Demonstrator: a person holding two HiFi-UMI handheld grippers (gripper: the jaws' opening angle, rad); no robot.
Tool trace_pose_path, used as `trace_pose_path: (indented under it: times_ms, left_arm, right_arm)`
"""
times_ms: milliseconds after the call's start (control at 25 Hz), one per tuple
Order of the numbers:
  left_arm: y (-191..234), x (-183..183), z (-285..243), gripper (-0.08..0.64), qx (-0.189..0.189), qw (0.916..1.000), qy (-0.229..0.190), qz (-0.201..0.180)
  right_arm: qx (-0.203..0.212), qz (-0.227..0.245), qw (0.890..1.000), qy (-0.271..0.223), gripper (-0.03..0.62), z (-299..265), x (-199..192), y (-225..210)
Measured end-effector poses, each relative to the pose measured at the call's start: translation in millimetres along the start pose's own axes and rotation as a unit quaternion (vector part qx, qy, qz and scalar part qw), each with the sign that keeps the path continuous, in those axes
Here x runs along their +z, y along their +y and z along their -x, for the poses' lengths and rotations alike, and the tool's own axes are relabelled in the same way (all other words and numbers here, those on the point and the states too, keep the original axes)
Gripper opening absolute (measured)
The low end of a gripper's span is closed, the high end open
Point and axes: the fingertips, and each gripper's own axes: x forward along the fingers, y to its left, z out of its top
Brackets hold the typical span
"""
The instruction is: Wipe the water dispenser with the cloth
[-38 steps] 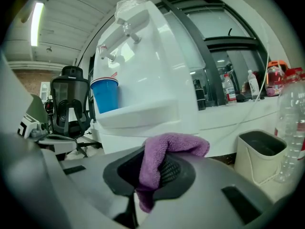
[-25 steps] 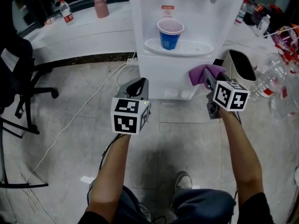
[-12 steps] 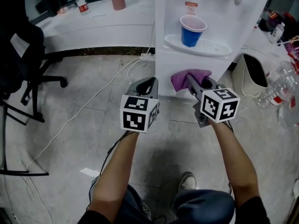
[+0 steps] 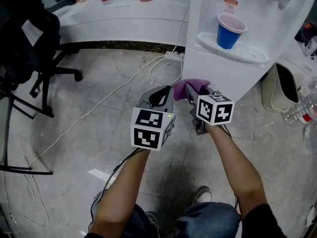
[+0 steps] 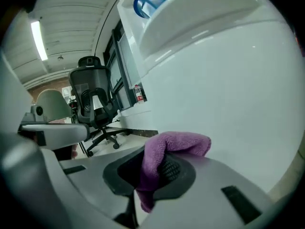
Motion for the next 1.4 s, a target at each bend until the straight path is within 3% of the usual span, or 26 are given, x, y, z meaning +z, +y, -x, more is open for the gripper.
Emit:
trace_pose_path:
  times_ms: [240, 440, 840, 1400]
  left_arm:
    - [7, -8, 6, 0.028, 0.006, 1.0, 0.006, 0.003]
    - [22, -16, 11, 0.028, 0.018, 0.9996, 0.012, 0.02]
    - [15, -21, -5, 0.028, -0.001, 0.9997, 0.017, 0.015]
    - [-25, -14, -32, 0.028, -0.047, 0.9987, 0.018, 0.009]
  right_arm:
    - [-0.001, -0.043, 0.999, 0.006, 0.041, -42, -23, 0]
    - [-0.029, -0.089, 0.996, 0.002, 0.04, -50, -32, -17]
    - [-0.052, -0.074, 0.996, 0.001, 0.04, -22, -33, -50]
    - [-0.133, -0.069, 0.989, 0.0, 0.04, 54, -39, -126]
